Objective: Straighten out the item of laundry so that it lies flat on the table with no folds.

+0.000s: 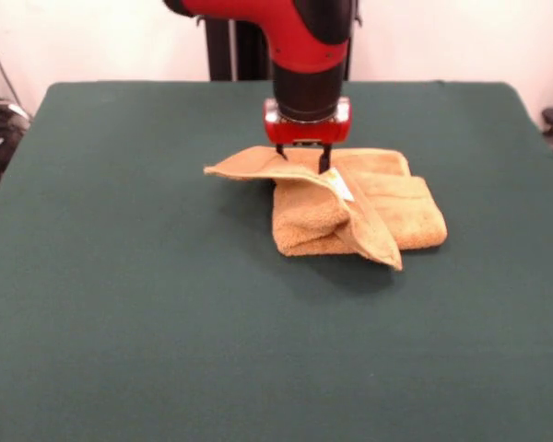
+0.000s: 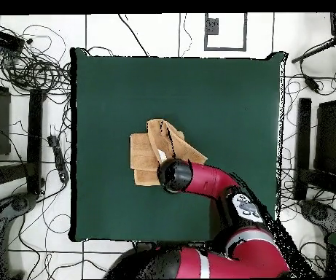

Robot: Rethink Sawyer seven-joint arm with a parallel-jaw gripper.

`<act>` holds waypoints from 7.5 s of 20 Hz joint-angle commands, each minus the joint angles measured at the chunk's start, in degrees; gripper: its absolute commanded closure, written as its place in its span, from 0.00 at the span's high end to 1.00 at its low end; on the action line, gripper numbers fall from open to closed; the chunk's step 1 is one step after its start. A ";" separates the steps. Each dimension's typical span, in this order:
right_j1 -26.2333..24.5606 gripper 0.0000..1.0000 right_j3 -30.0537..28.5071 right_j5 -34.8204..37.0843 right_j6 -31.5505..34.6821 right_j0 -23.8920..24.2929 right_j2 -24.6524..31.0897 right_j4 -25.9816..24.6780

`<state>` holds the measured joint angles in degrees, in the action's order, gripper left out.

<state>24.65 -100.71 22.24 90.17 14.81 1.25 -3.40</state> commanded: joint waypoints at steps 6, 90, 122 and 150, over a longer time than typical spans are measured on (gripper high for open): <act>-5.16 1.00 8.66 3.50 -1.23 3.86 6.28 -4.96; 6.49 1.00 1.94 8.70 15.22 6.18 11.17 -16.59; 2.93 1.00 8.06 11.50 12.27 -3.15 3.01 -4.22; -0.03 1.00 7.29 9.77 8.67 -2.07 4.16 -4.71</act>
<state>30.71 -93.39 33.42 90.21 13.21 2.66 -9.60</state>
